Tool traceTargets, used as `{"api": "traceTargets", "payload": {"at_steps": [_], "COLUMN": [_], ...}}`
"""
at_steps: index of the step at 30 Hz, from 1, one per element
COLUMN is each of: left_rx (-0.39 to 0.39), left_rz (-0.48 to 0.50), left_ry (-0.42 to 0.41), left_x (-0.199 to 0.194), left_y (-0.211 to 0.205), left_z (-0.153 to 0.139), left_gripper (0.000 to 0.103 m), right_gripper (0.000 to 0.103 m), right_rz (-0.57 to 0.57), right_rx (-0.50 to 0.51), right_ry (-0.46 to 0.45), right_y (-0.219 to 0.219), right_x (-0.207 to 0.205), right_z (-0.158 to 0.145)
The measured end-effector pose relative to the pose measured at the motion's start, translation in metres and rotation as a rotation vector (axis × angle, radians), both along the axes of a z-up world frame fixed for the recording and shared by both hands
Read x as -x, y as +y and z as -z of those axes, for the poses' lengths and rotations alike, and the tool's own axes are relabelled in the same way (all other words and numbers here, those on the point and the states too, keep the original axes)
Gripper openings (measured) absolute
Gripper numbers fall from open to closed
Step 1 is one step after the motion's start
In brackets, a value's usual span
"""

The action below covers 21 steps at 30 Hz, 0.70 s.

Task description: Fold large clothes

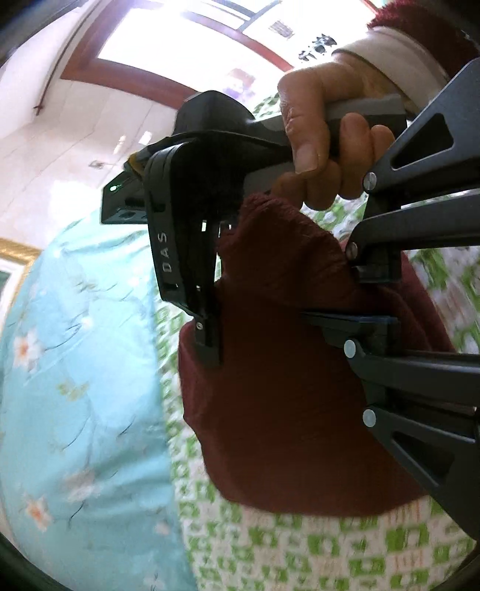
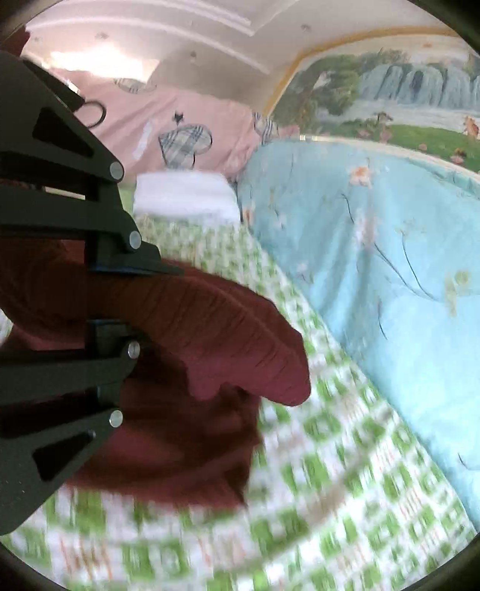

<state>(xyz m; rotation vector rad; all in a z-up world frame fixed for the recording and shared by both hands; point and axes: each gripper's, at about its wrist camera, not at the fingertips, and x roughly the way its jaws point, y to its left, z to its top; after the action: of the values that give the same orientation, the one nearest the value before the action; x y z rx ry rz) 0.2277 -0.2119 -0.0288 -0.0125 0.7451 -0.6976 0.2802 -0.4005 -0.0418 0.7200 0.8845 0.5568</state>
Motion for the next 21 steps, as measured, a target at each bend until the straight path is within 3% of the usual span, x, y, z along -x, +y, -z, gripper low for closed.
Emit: {"api": "traceTargets", "payload": {"at_steps": [5, 11, 17, 19, 21], "left_rx": [-0.068, -0.065, 0.030, 0.045, 0.039], "left_rz": [0.005, 0.013, 0.036, 0.008, -0.045], "left_ry": [0.076, 0.118, 0.167, 0.154, 0.122], "left_x": [-0.007, -0.011, 0.004, 0.011, 0.015], "left_y": [-0.017, -0.013, 0.026, 0.048, 0.071], "left_z": [0.039, 0.038, 0.019, 0.007, -0.005], "left_gripper": [0.010, 0.016, 0.049, 0.062, 0.086], "right_gripper": [0.017, 0.017, 0.017, 0.027, 0.039], "right_rz": [-0.011, 0.009, 0.014, 0.038, 0.073], "right_rx": [0.073, 0.070, 0.142, 0.141, 0.148], "right_ry": [0.072, 0.060, 0.038, 0.064, 0.080], "right_y": [-0.010, -0.011, -0.006, -0.011, -0.016], "right_x": [-0.004, -0.003, 0.008, 0.012, 0.018], "right_z": [0.038, 0.051, 0.042, 0.044, 0.041]}}
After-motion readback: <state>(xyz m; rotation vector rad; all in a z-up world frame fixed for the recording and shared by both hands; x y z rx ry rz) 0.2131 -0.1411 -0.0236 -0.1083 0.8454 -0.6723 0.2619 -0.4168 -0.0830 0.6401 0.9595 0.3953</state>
